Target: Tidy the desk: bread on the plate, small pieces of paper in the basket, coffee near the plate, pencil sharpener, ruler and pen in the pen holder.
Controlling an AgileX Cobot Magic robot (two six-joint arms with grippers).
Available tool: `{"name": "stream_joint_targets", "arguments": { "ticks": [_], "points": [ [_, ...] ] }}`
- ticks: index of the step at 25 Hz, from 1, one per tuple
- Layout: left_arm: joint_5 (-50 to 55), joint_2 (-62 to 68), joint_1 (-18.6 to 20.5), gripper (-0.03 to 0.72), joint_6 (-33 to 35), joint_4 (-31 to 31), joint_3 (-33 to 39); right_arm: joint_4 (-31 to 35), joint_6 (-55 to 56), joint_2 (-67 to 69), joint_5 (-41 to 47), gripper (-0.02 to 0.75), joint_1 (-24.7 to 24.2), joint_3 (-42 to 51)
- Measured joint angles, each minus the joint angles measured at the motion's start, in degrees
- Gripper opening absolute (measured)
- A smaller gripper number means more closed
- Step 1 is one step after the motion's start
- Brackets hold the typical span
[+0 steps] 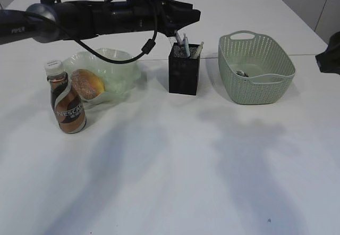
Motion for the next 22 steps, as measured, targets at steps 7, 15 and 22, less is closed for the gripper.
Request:
{"name": "stream_joint_targets", "arguments": {
  "ticks": [7,15,22],
  "points": [
    [-0.5,-6.4,2.2,0.286,-10.8,10.9,0.0,0.1,0.0,0.0,0.0,0.403,0.0,0.0],
    [1.6,-14.6,3.4,0.286,-26.9,30.4,0.0,1.2,0.0,0.0,0.0,0.403,0.0,0.0],
    [8.8,-21.7,3.4,0.281,-40.0,44.4,0.0,2.4,0.0,0.0,0.0,0.403,0.0,0.0]
  ]
}}
